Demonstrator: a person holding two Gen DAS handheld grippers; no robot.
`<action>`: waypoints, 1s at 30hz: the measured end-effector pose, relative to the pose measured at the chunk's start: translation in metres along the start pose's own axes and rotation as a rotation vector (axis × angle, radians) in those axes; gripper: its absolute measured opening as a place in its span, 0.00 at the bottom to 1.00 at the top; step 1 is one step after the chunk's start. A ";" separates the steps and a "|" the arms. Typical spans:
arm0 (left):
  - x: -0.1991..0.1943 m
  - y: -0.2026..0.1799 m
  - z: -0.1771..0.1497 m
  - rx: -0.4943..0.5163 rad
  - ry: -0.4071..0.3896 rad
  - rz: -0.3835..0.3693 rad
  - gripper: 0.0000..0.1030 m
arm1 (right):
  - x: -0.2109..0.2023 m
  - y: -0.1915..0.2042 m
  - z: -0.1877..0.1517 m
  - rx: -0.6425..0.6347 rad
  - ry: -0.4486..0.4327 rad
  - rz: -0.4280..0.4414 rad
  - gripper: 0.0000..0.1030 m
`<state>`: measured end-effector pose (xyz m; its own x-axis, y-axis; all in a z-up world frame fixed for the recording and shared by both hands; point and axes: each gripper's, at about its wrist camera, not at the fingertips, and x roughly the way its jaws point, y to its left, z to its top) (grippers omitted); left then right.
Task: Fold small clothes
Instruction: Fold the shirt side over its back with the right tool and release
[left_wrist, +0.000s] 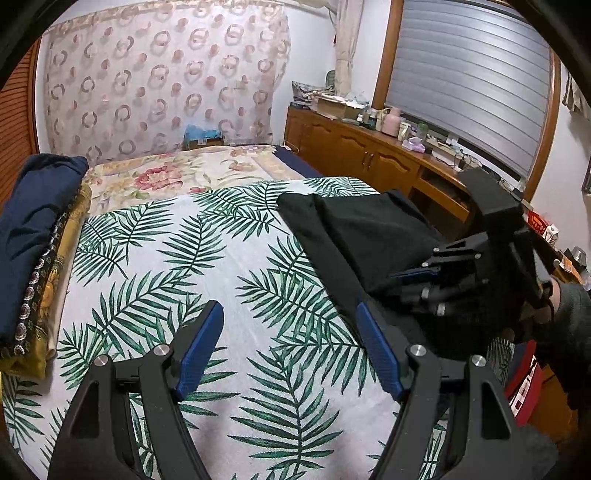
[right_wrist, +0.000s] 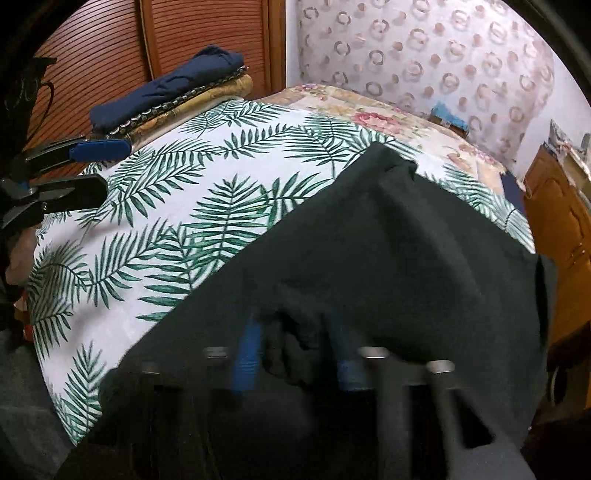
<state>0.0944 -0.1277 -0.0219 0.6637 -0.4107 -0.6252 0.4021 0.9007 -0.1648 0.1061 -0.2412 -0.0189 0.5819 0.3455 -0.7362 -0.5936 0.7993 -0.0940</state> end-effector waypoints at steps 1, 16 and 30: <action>0.001 0.000 -0.001 0.000 0.001 -0.001 0.73 | -0.004 -0.002 0.001 0.007 -0.015 0.004 0.09; 0.007 -0.005 -0.004 0.004 0.018 -0.027 0.73 | -0.053 -0.120 0.046 0.101 -0.144 -0.491 0.06; 0.010 -0.011 -0.011 0.006 0.047 -0.048 0.73 | -0.026 -0.155 0.043 0.271 -0.017 -0.490 0.36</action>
<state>0.0896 -0.1404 -0.0352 0.6136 -0.4460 -0.6517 0.4366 0.8792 -0.1906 0.2070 -0.3532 0.0443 0.7636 -0.0923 -0.6390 -0.0883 0.9655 -0.2450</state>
